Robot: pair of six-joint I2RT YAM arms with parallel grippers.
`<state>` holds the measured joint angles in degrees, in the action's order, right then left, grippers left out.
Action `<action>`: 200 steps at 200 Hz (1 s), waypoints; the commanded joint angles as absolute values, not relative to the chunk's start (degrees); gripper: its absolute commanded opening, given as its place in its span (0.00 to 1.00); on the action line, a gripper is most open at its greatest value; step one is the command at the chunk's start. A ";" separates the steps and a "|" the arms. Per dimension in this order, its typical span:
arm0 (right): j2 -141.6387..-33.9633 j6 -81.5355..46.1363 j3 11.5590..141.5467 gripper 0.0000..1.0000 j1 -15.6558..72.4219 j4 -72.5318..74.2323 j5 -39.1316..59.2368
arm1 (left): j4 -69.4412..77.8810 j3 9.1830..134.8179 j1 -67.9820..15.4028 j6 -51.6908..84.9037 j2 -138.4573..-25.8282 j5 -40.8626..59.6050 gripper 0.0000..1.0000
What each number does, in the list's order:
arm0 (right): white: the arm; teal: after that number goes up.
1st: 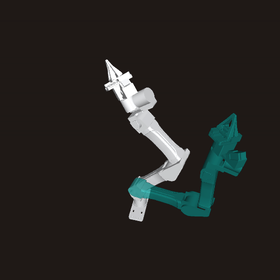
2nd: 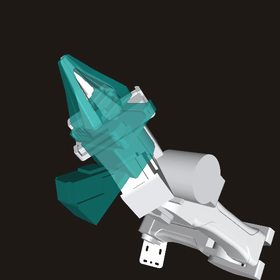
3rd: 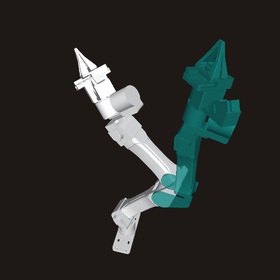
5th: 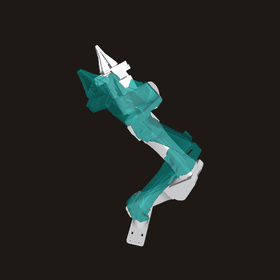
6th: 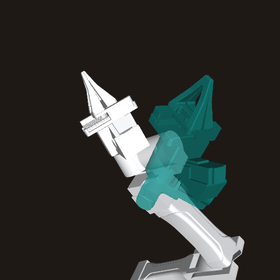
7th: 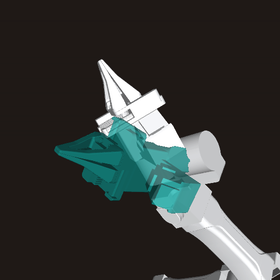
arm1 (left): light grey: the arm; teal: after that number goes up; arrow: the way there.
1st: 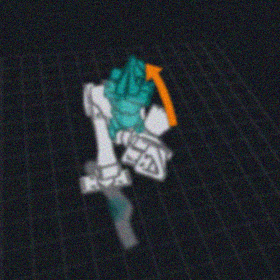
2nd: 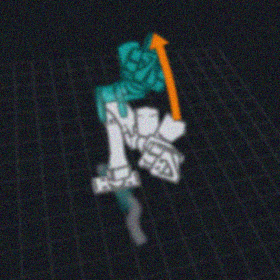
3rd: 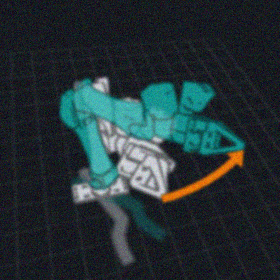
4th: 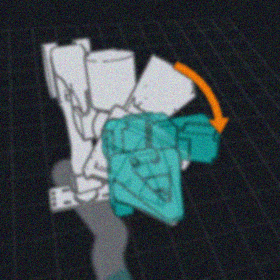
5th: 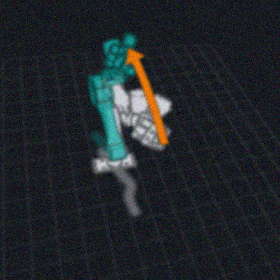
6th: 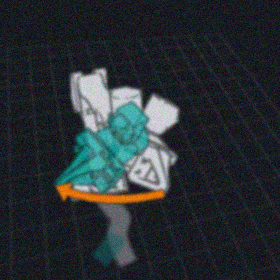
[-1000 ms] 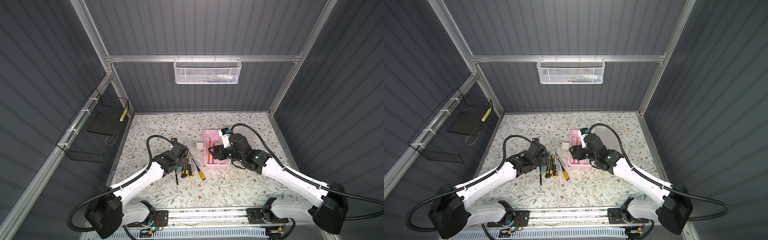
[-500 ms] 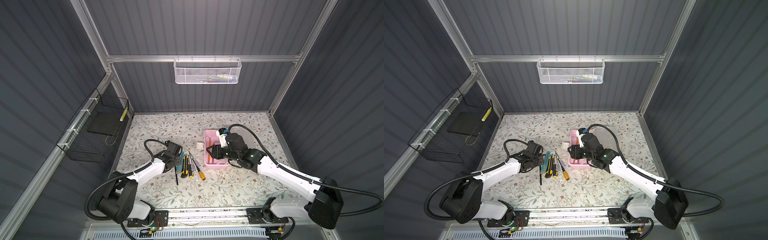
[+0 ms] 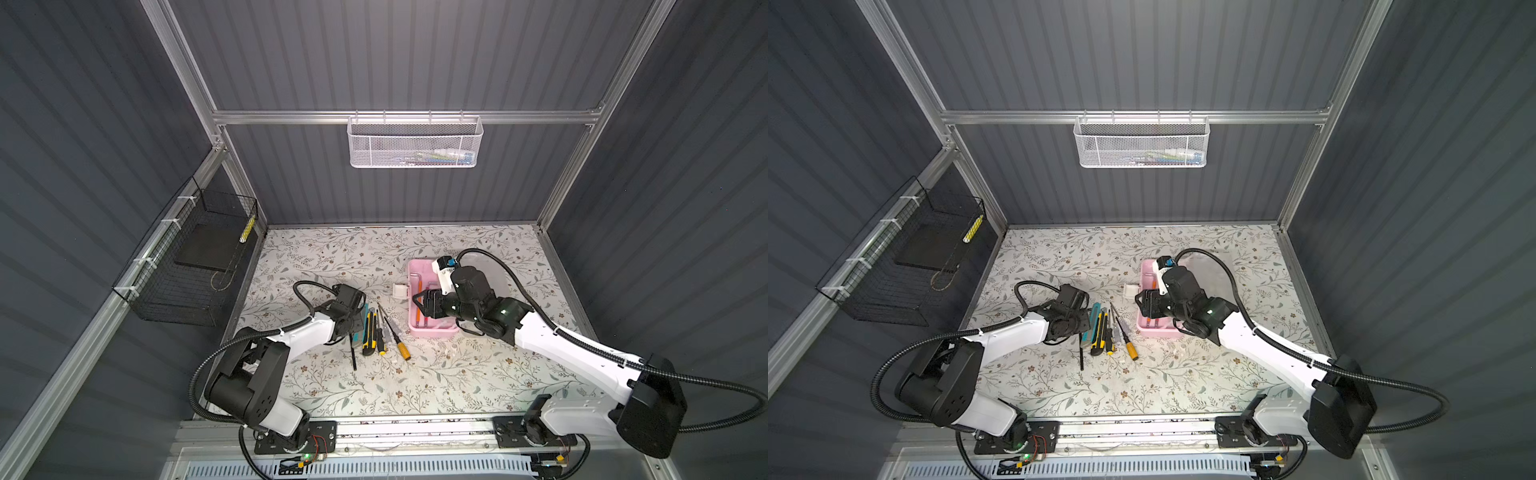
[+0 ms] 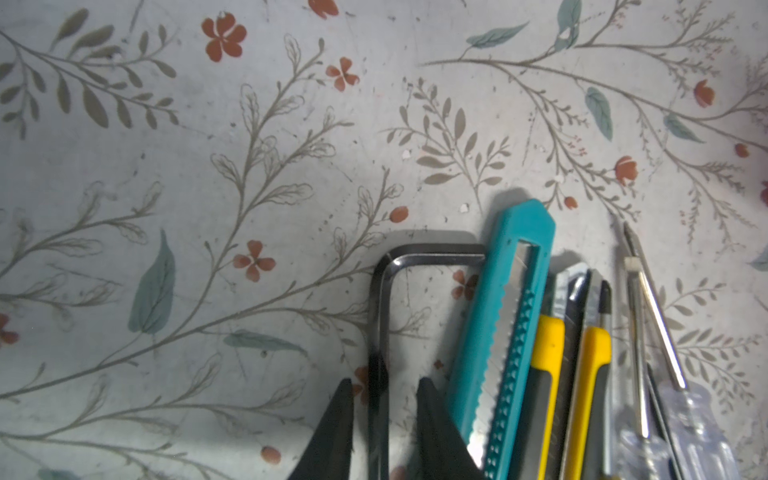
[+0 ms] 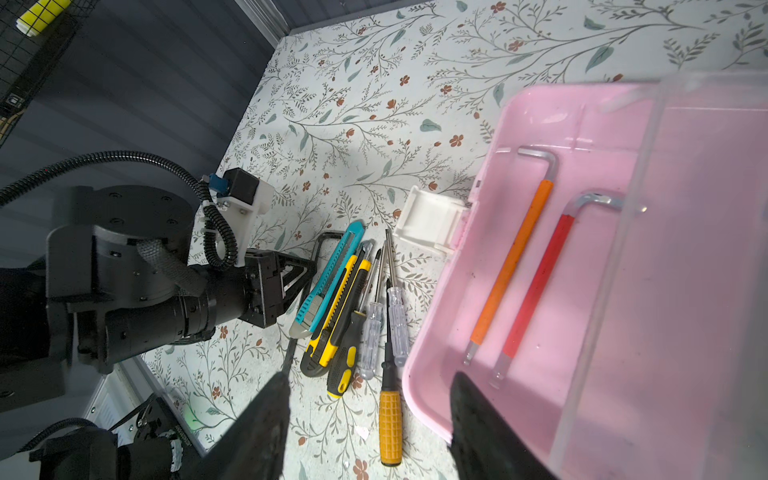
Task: Pack the tool kit
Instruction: 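Move the left gripper over the black hex key and close on it, then lift the black hex key and carry it over the pink box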
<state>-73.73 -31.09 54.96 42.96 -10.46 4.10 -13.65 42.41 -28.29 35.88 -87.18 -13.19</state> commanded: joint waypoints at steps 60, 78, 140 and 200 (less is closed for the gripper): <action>-74.48 -31.81 53.79 0.64 43.24 -9.57 3.49 | -13.80 40.77 -27.77 36.74 -88.90 -12.30 0.19; -74.58 -31.78 53.74 0.64 43.24 -9.49 3.40 | -14.06 40.78 -27.76 36.66 -89.05 -12.63 0.17; -75.19 -32.28 53.26 0.64 43.24 -8.37 3.49 | -15.04 41.46 -27.77 36.72 -89.77 -14.44 0.03; -76.42 -32.72 53.70 0.65 42.90 -7.33 4.33 | -18.35 48.26 -27.77 33.30 -90.45 -20.00 0.00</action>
<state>-75.81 -32.18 53.95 42.96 -8.64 4.10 -14.94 44.29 -28.05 35.79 -90.08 -15.53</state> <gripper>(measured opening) 0.646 0.089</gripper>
